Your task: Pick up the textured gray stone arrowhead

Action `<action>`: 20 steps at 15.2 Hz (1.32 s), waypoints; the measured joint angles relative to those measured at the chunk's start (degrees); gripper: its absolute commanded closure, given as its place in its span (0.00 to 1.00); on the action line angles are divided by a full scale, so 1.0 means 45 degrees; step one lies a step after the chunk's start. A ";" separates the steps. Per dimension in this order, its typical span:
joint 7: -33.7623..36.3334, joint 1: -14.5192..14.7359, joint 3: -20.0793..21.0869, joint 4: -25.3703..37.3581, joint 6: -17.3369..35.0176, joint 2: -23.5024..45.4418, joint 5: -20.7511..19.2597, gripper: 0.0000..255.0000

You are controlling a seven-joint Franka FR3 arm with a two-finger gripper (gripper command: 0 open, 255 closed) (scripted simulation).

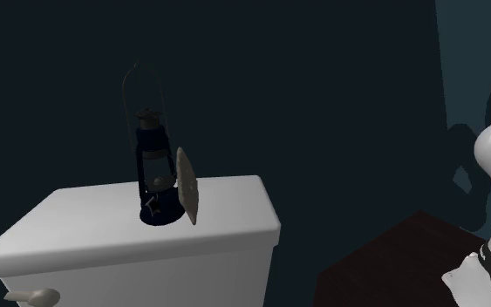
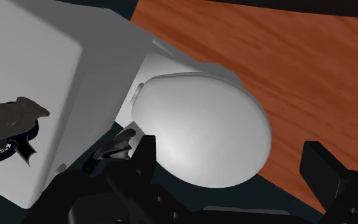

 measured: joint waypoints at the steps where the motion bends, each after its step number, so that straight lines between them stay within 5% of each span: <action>1: 0.0000 0.0000 0.0000 0.0000 0.0000 0.0000 0.0000 0.00; 20: -0.0348 -0.2271 -0.3222 0.3849 0.2127 0.6432 -0.0017 0.00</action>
